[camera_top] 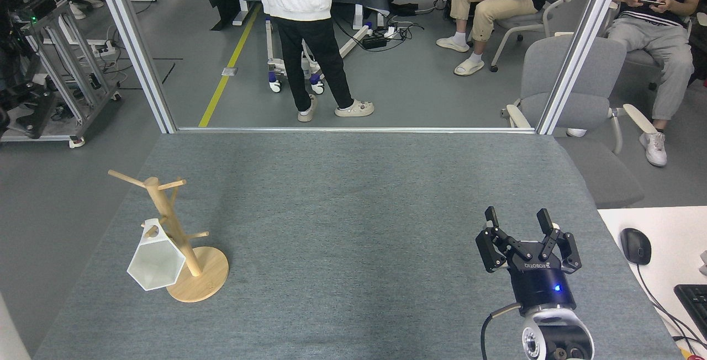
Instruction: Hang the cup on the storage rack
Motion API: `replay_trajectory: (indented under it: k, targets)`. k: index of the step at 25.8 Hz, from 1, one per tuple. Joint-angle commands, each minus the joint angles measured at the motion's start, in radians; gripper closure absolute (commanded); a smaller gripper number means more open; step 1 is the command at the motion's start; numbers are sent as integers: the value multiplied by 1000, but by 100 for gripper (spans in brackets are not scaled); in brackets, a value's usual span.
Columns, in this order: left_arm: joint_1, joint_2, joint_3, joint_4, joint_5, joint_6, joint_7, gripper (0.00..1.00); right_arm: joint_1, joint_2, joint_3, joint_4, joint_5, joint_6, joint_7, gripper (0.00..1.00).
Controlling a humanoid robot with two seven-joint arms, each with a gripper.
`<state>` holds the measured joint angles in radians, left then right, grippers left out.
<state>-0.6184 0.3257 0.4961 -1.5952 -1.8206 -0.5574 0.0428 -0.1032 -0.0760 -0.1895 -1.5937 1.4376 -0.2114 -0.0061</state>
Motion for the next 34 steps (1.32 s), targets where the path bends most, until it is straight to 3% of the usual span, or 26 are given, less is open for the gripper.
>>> replay_trajectory:
  k: [1,9,12,16,20,23,27,30,34]
  targets:
    - [-34,-60,-154,-98,0,-2,-81,1,2,5,-4,-8,4,4,-2,1]
    - [-18,-369,-383,-117,-57,5,-167,1,-4,8,-47,8,1,10,5,1]
    - [45,-475,-462,-89,-105,34,-162,1,-10,4,-47,20,3,9,11,1]
    - [144,-475,-668,4,-112,297,-149,1,-18,1,-47,40,1,9,9,1]
    - [253,-471,-745,95,-94,485,-147,1,-18,-2,-47,41,1,9,9,1]
    - [325,-470,-745,129,-25,510,-146,1,-18,-1,-47,44,1,9,8,1]
    - [407,-464,-735,126,161,513,-138,1,-43,-2,-47,72,6,10,6,1]
    - [451,-459,-735,123,185,536,-110,1,-53,-8,-47,98,1,9,8,1]
    - [497,-458,-745,129,187,585,31,1,-53,-19,-47,106,0,6,6,1]
